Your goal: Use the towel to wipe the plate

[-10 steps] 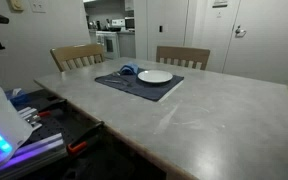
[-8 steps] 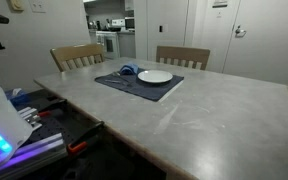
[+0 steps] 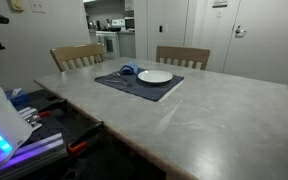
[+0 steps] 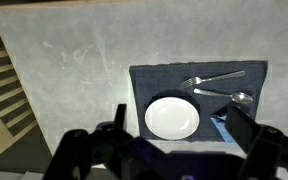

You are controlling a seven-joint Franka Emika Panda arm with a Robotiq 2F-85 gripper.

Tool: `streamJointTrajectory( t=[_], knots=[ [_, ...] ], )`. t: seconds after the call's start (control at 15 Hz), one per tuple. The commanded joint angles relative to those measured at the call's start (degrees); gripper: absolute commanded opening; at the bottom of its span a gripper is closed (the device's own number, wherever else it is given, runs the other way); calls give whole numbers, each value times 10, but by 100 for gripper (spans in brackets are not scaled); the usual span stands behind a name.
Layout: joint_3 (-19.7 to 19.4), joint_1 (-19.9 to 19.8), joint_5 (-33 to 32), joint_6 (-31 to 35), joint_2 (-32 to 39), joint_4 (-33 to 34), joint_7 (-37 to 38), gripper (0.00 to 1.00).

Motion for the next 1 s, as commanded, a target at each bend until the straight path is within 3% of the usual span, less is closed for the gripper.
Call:
streamJointTrajectory(
  t=[0.0, 0.53, 0.93],
  knots=[
    [-3, 4, -2, -2, 1, 2, 1, 100],
    [0, 8, -2, 8, 24, 10, 0, 100],
    [7, 21, -5, 50, 65, 15, -3, 100]
  ],
)
